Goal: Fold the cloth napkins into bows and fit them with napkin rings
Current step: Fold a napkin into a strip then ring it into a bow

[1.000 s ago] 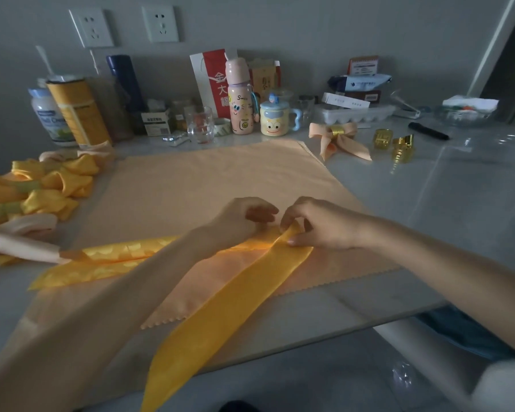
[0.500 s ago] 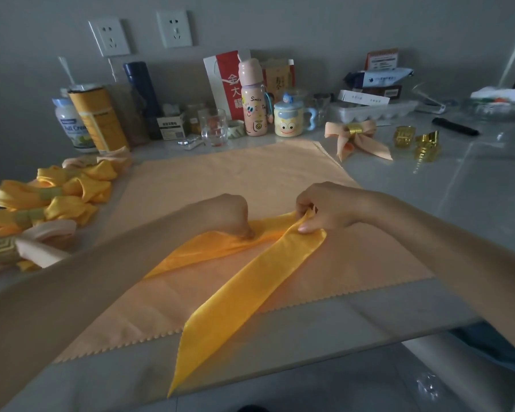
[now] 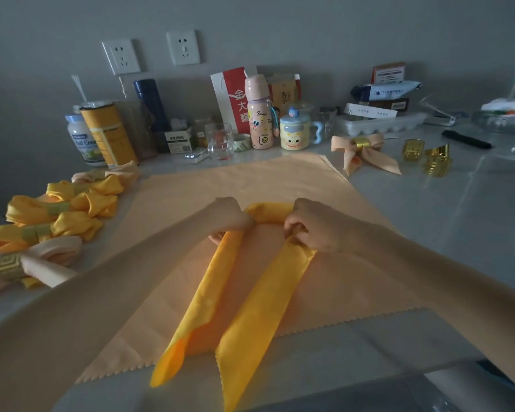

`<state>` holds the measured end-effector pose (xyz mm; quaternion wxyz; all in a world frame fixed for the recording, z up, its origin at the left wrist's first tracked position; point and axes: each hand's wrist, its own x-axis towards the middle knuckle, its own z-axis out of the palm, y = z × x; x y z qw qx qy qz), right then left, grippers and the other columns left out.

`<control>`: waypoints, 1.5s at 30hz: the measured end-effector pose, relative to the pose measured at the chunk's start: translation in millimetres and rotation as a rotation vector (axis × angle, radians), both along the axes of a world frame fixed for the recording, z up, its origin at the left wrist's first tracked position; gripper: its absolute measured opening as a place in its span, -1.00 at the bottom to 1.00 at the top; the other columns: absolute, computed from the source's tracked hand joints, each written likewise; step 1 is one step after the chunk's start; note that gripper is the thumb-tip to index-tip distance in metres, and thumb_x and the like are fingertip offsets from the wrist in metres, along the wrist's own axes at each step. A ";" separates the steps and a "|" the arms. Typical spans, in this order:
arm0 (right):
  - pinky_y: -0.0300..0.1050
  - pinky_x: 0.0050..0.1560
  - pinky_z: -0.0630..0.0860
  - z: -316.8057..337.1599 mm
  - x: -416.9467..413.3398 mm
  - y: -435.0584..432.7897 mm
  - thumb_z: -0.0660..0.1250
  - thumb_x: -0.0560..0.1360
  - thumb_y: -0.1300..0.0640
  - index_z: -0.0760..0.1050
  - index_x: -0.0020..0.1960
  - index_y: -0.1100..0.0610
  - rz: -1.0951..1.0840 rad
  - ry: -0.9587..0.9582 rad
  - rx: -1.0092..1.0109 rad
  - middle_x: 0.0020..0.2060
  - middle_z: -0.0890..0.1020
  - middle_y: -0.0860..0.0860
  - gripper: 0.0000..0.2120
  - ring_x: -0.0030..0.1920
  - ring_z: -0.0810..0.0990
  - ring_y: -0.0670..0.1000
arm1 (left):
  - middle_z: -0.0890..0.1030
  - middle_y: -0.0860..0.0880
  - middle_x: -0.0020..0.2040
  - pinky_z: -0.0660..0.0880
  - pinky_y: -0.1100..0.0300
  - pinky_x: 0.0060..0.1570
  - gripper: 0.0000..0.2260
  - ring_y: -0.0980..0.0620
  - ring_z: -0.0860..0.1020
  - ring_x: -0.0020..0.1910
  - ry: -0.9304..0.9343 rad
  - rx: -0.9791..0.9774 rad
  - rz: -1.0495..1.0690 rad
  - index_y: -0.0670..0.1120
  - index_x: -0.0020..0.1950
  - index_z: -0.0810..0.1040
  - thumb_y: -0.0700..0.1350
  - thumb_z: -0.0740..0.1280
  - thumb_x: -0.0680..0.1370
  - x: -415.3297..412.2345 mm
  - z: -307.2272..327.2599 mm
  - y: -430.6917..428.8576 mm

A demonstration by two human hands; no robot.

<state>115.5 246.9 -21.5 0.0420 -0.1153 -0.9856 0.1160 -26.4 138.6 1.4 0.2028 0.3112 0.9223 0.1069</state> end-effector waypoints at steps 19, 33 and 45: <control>-0.16 -0.13 0.44 2.2 -18.1 -10.4 0.34 0.50 0.09 0.61 -0.18 0.23 -0.067 -0.004 0.019 -0.16 0.60 0.07 -0.78 -0.12 0.57 0.06 | 0.27 -0.01 -0.74 0.09 0.49 -0.65 -0.78 0.12 0.16 -0.79 -0.090 0.206 0.131 -0.17 -0.37 0.34 -0.25 0.15 0.50 21.1 40.4 -15.0; -0.14 -0.25 0.35 17.6 5.9 -27.5 0.29 0.49 -0.14 0.45 -0.21 0.14 -0.077 -0.107 -0.231 -0.25 0.51 0.01 -0.66 -0.25 0.45 -0.03 | 0.59 -0.11 -0.09 0.60 0.02 -0.05 -0.67 -0.09 0.62 -0.20 -0.387 0.623 0.113 -0.13 0.28 0.36 -0.32 0.24 0.53 57.1 -9.1 -43.2; -0.11 -0.21 0.41 20.4 28.3 -24.7 0.31 0.47 0.19 0.37 -0.02 0.07 -0.154 -0.051 -0.239 -0.09 0.53 0.04 -0.86 -0.09 0.51 0.06 | 0.37 0.06 -0.30 0.34 0.17 -0.32 -0.85 0.06 0.38 -0.29 0.191 0.238 -0.193 -0.11 -0.08 0.45 -0.08 0.35 0.47 64.6 -20.7 -51.2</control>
